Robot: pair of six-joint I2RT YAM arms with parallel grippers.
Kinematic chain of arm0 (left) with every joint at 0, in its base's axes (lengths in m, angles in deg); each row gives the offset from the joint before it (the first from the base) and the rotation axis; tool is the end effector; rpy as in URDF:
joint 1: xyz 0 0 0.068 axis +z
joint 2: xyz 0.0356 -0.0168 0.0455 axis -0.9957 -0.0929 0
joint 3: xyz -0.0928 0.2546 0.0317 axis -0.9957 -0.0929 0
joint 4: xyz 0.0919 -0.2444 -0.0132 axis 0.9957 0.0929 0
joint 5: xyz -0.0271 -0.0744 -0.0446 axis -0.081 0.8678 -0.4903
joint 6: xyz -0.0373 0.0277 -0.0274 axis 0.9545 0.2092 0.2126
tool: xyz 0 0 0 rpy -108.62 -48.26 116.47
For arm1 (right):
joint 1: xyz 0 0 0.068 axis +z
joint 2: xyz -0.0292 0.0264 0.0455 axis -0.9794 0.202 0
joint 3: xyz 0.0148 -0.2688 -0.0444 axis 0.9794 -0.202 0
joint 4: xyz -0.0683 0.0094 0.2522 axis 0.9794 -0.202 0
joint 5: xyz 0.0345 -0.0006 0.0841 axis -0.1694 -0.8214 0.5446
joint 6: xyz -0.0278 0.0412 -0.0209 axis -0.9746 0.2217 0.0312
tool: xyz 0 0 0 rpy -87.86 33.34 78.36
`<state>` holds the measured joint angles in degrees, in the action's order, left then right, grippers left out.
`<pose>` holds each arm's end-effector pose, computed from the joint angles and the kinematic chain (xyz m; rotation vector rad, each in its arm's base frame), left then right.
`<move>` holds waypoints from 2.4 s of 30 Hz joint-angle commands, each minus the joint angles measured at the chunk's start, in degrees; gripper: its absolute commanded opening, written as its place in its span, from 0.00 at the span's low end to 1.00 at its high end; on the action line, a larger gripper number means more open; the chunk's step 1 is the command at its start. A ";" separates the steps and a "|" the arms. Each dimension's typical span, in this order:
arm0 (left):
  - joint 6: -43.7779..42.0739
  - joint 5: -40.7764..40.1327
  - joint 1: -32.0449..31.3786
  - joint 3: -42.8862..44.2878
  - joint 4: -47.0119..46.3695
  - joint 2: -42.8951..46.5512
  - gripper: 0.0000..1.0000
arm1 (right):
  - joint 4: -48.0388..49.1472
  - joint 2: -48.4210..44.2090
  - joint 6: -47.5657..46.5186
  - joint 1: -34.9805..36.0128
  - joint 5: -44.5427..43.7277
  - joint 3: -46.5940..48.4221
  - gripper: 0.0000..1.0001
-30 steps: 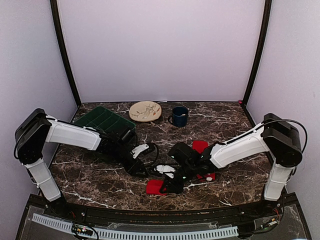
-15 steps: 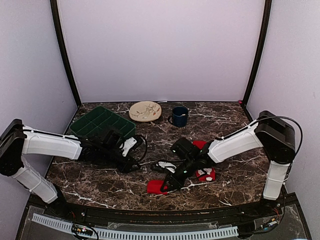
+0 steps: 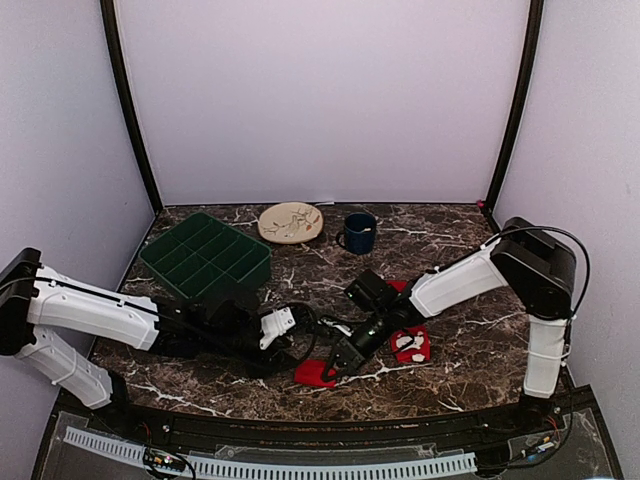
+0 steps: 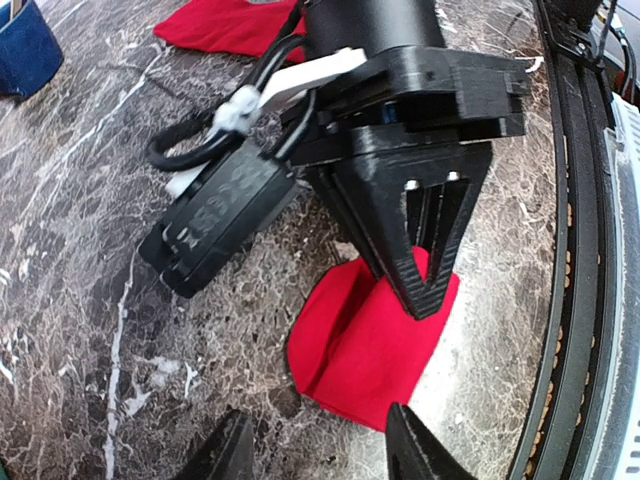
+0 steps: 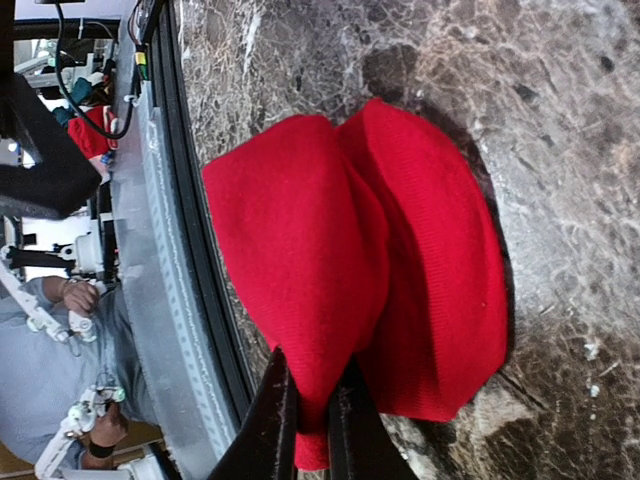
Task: Roll the socks
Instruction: Roll the sock at the center of the board, then pick up the sock from the center of the board.
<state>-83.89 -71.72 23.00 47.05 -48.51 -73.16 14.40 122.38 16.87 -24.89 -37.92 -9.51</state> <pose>0.1310 -0.2484 0.1831 1.2870 1.9198 -0.6142 0.1927 0.3057 0.1077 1.1431 -2.4386 -1.4229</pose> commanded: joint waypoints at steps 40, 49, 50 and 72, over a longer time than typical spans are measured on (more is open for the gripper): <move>-21.53 -9.39 -9.35 10.17 5.48 -16.18 0.47 | -1.82 5.17 6.96 -0.97 11.08 3.80 0.00; -22.12 -7.11 -9.30 11.35 6.11 -17.01 0.37 | -2.04 5.98 6.79 -0.91 11.70 4.08 0.00; -22.09 -6.54 -9.34 11.41 6.34 -17.13 0.34 | -1.96 6.03 6.78 -0.97 11.72 4.13 0.00; -15.93 3.11 -6.66 13.62 15.08 -19.16 0.10 | 5.14 1.70 11.38 -2.47 10.77 -1.84 0.42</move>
<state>-102.42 -72.83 14.94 60.52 -38.30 -91.81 16.78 126.51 26.82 -26.27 -25.94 -9.31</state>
